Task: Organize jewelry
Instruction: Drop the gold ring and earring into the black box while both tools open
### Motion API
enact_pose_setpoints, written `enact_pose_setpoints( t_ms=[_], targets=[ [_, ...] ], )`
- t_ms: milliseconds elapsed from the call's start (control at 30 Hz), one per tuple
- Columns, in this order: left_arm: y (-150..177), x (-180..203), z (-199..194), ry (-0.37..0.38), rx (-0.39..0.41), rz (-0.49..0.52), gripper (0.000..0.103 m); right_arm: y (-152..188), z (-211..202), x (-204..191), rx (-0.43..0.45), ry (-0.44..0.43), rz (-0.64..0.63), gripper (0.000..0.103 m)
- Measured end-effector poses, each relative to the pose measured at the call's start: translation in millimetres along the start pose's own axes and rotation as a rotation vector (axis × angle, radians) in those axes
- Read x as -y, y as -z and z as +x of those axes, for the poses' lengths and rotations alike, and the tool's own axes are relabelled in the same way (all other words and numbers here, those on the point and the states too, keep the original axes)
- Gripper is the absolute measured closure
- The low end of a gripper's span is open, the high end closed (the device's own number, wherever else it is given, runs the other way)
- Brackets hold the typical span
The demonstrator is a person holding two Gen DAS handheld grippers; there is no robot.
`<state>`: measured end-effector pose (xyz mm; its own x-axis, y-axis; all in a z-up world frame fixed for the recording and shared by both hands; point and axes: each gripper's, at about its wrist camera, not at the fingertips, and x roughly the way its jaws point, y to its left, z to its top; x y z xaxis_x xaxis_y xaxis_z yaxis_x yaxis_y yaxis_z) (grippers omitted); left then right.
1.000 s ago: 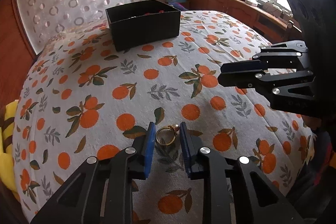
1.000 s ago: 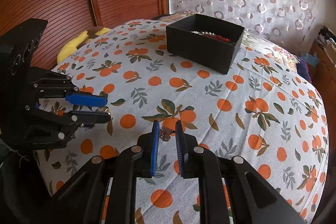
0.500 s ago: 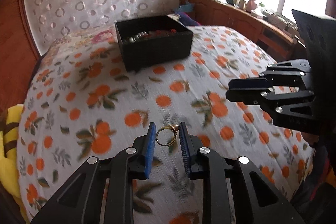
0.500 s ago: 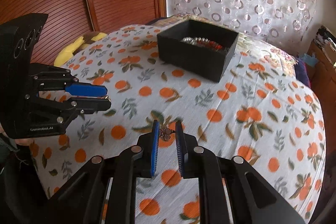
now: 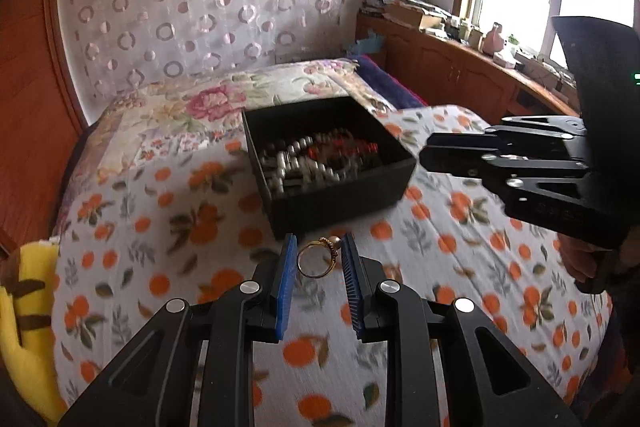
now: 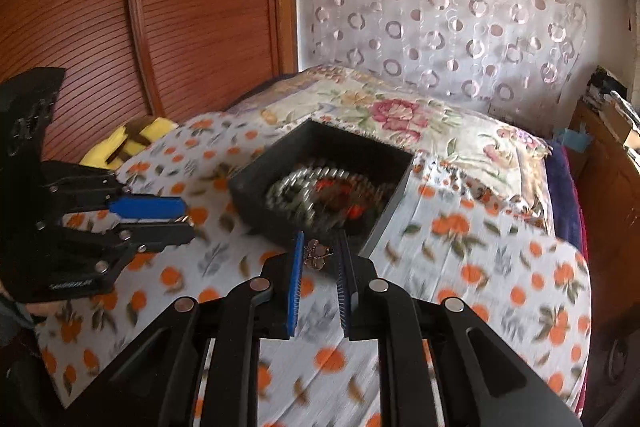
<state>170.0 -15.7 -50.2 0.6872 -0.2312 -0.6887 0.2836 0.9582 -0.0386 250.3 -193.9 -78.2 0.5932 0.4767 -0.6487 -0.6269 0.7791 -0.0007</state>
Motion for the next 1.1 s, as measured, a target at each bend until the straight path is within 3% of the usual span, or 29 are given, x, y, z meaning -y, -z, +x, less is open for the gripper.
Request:
enact_pose_setpoints(
  t_ms=[500, 633, 900, 1100],
  targets=[
    [-47.2, -18.8, 26.6, -0.012, 0.038, -0.017, 0.082, -11.6, 37.0, 15.0, -0.035, -0.001, 0.025, 0.085],
    [-54.9, -22.3, 36.5, -0.010, 0.037, -0.026, 0.082, -13.0, 35.5, 20.8, -0.031, 0.014, 0.050, 0.075],
    [-67.5, -23.9, 56.2, -0.004, 0.023, -0.041, 0.081, -12.1, 15.1, 30.1, 0.006, 0.036, 0.075, 0.075],
    [-75.4, -24.7, 65.5, -0.039, 0.027, -0.056, 0.080, -4.3, 0.8, 30.5, 0.012, 0.059, 0.088, 0.075]
  ],
)
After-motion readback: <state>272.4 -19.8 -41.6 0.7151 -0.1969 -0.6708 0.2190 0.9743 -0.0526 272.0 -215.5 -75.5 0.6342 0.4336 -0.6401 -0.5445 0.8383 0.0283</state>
